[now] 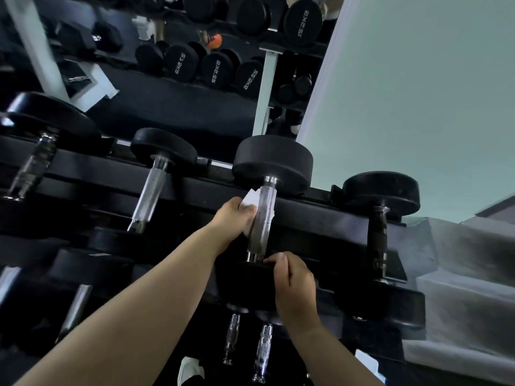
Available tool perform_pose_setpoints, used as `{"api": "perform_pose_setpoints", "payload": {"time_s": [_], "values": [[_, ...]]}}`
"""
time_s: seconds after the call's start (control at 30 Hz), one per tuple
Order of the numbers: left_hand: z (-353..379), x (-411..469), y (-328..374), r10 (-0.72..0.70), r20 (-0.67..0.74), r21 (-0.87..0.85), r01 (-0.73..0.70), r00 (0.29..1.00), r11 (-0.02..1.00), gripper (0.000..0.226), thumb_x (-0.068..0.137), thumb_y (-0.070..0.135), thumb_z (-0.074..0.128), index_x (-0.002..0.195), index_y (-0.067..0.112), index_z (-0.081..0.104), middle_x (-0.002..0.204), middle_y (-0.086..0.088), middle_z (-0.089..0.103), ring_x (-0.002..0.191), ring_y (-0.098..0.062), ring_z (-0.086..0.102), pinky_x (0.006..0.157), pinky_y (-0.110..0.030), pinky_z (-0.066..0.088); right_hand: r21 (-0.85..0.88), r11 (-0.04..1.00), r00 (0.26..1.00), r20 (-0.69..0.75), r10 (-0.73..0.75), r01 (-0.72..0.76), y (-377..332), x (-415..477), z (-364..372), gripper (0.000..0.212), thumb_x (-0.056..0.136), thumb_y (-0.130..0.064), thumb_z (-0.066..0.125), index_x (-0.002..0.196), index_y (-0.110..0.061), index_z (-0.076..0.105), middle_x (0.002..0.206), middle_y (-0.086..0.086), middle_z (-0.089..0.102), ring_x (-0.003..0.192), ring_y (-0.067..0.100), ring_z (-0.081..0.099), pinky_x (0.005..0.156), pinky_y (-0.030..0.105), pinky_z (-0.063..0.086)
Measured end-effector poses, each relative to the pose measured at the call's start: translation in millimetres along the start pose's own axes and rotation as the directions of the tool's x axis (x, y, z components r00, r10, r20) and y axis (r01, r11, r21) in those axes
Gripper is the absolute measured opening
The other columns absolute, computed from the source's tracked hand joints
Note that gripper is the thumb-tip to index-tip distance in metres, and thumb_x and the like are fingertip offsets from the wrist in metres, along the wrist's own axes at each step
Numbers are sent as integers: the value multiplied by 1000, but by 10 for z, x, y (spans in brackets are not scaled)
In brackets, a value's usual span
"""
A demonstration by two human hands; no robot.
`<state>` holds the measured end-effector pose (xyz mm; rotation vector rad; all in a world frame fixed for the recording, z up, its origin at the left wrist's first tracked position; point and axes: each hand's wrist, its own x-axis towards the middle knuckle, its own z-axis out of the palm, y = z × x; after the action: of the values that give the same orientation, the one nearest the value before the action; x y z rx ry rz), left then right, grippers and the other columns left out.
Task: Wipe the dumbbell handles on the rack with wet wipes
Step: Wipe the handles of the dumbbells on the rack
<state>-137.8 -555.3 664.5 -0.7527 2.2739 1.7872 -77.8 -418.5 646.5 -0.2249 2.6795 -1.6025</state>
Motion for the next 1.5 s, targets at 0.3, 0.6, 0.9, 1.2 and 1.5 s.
{"api": "perform_pose_setpoints", "payload": {"time_s": [0.3, 0.6, 0.9, 1.2, 1.5], "values": [[-382, -439, -35, 95, -90, 206, -75, 991, 976, 32, 91, 18, 53, 62, 15, 40, 58, 4, 39, 53, -8, 36, 45, -15, 28, 85, 996, 982, 189, -17, 1, -172, 227, -125, 21, 87, -14, 55, 95, -32, 48, 98, -15, 53, 93, 3, 51, 81, 9, 40], [-806, -761, 22, 253, -189, -13, -260, 949, 965, 18, 84, 10, 64, 68, 20, 62, 62, 8, 58, 52, 4, 54, 48, -5, 39, 203, 958, 767, 641, 28, -205, -817, 568, 164, 21, 86, -17, 60, 106, -22, 55, 99, -4, 64, 92, 9, 60, 73, 13, 47], [-1821, -621, -595, 492, -239, 381, -385, 837, 841, 15, 83, 10, 65, 84, 25, 66, 79, 23, 54, 79, -3, 54, 73, -17, 42, 145, 954, 905, 379, 193, -264, -1128, 515, 963, 17, 87, -8, 53, 75, -20, 56, 74, -4, 58, 67, 9, 53, 58, 18, 41], [-2594, -419, -1051, 530, -9, 499, -455, 848, 737, 35, 86, 25, 62, 119, 19, 58, 111, 22, 42, 106, 5, 37, 81, 0, 25, -31, 994, 991, -87, 105, -108, -1332, 584, 1679, 17, 90, -1, 40, 90, -18, 43, 75, -11, 47, 65, 5, 44, 52, 7, 36], [-2452, -382, -1205, 514, 138, 493, -509, 846, 706, 54, 73, 57, 43, 114, 25, 59, 113, 14, 57, 104, -4, 53, 85, -19, 44, -482, 656, 813, 328, -480, 581, -1017, 865, 1968, 41, 75, -9, 33, 89, -2, 70, 103, 13, 69, 110, 25, 55, 89, 33, 45]]}}
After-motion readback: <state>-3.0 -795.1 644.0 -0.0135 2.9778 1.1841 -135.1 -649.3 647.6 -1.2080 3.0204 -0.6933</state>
